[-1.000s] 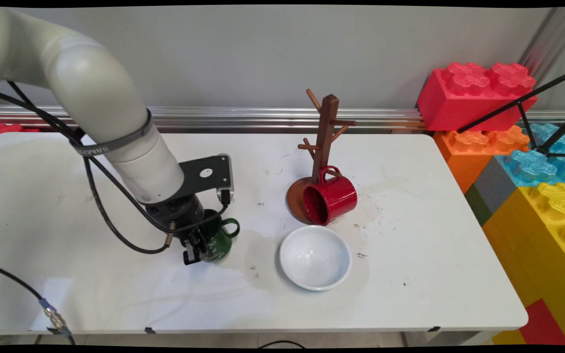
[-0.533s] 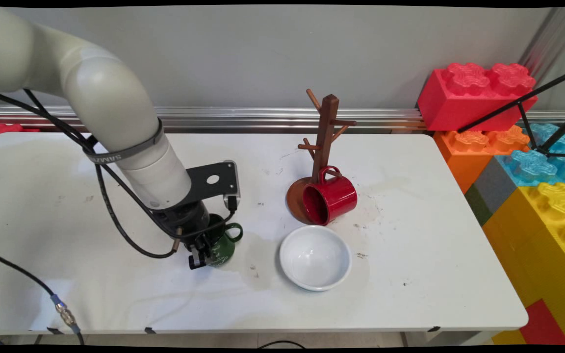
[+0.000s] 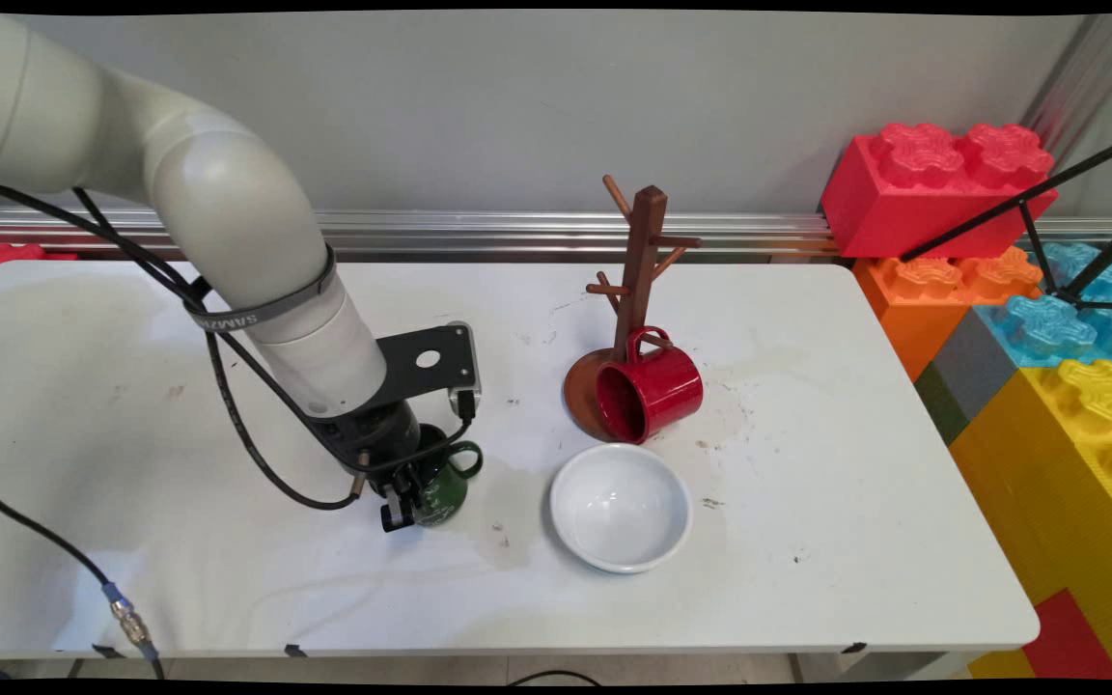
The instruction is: Place the picked object on the table
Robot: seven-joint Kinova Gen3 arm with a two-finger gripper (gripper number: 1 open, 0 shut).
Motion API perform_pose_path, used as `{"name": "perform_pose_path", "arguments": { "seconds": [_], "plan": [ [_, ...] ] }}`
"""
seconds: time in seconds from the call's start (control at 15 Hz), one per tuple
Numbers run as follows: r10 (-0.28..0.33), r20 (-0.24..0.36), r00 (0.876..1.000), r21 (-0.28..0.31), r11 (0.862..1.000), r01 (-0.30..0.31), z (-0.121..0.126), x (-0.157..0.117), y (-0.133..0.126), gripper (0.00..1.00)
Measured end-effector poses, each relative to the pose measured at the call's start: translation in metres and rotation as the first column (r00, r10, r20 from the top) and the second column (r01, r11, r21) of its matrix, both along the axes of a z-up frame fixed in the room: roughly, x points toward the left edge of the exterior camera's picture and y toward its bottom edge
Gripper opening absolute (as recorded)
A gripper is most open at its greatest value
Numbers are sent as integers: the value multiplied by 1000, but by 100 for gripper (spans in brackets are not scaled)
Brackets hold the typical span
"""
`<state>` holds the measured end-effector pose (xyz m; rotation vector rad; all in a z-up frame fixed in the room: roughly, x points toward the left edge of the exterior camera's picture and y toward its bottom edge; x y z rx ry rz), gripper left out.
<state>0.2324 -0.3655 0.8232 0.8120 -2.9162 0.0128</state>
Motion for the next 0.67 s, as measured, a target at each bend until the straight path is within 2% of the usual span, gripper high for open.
{"name": "perform_pose_path", "arguments": {
  "seconds": [0.07, 0.13, 0.67],
  "plan": [
    [2, 0, 1000, 1, 1000, -2, -1, 0, -1, 0],
    [5, -2, 1000, 1, 1000, -5, -2, 0, -1, 100],
    [35, -52, 998, -2, 999, -35, -1, -4, -4, 100]
  ]
}}
